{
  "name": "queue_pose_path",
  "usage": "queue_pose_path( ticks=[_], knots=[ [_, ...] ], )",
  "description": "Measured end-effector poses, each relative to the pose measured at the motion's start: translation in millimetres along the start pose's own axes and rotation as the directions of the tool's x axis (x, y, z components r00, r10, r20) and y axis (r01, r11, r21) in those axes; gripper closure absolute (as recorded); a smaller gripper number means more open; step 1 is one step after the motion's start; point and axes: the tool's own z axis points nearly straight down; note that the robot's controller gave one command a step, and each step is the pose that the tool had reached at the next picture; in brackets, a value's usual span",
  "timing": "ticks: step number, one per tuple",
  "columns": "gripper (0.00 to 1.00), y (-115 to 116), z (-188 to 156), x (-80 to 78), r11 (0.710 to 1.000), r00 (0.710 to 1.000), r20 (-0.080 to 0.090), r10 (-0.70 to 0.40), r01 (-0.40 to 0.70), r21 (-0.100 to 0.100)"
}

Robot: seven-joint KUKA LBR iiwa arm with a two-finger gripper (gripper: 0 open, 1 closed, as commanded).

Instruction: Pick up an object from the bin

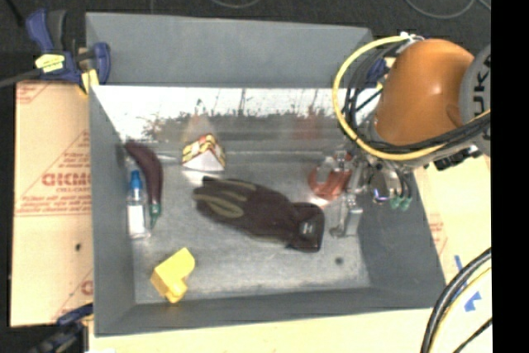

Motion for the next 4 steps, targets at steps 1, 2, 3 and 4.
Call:
queue_pose_path(
  ticks=[1,2,3,4],
  knots=[
    [0.00,0,-5,-1.5,1.000,1.000,0.009,-0.002,0.002,0.001],
    [0.00,19,44,-7.9,0.997,0.997,0.012,0.074,-0.074,-0.001],
    [0.00,67,62,-24.9,0.998,0.998,0.014,0.064,-0.064,-0.002],
    [0.00,79,70,-9.2,0.976,0.976,0.013,0.217,-0.217,-0.003]
  ],
)
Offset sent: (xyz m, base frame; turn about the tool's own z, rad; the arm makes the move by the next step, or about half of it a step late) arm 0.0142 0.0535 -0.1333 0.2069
